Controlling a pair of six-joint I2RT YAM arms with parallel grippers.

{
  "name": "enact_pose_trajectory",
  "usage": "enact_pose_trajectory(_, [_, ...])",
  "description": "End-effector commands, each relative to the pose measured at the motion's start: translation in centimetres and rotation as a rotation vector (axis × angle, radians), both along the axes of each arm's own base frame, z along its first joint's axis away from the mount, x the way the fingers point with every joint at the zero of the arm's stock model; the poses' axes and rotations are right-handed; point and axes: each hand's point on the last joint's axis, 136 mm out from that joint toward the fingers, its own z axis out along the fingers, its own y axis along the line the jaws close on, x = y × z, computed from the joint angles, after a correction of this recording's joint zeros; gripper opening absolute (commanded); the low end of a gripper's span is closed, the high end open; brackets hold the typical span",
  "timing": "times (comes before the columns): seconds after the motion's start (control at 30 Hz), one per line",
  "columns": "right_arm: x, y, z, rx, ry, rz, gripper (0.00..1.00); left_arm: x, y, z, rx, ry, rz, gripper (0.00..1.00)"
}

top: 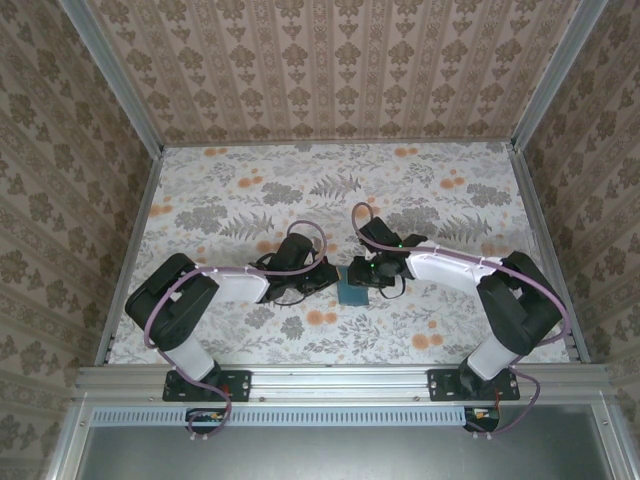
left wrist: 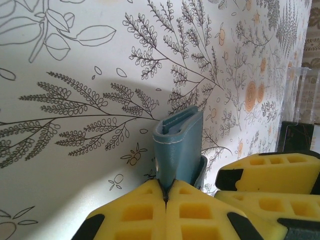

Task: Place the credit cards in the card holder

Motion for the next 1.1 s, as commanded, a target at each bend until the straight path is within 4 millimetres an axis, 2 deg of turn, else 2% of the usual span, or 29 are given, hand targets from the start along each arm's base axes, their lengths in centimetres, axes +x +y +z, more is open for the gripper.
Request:
enact_pose_trajectory(0.0, [-0.5, -0.6, -1.5, -0.107, 0.02, 0.033, 0.4, 0.1, -0.5, 0.9, -0.026, -0.033, -0.028, 0.0])
enact_pose_trajectory(0.17, [-1.1, -0.1, -3.1, -0.154, 0.046, 0.071, 0.45, 0.2, -0.6, 1.1, -0.032, -0.036, -0.029, 0.0])
enact_pose_trajectory(0.27, [-1.6, -0.8, -4.3, -0.249, 0.057, 0.08, 0.47, 0.2, -0.6, 1.1, -0.03, -0.035, -0.031, 0.0])
enact_pose_trajectory(0.3, [-1.7, -1.3, -4.5, -0.297, 0.054, 0.082, 0.46, 0.2, -0.5, 1.0, -0.027, -0.032, -0.031, 0.0])
enact_pose_trajectory(0.43, [-2.0, -3.0, -5.1, -0.43, 0.056, 0.066, 0.3, 0.0, 0.2, 0.4, 0.0, -0.022, -0.013, 0.0])
enact_pose_trajectory(0.57, [-1.7, -3.6, -4.2, -0.45, 0.025, 0.044, 0.17, -0.1, 1.1, -0.5, 0.03, -0.001, 0.0, 0.0])
enact_pose_trajectory(0.83, [-0.6, -4.6, -1.0, -0.419, -0.055, -0.015, 0.1, -0.3, 2.3, -1.7, 0.075, 0.016, 0.019, 0.0])
enact_pose_trajectory(1.07, [-0.7, -6.0, -1.6, -0.43, -0.031, -0.04, 0.1, -0.3, 2.1, -1.8, 0.072, 0.014, 0.003, 0.0])
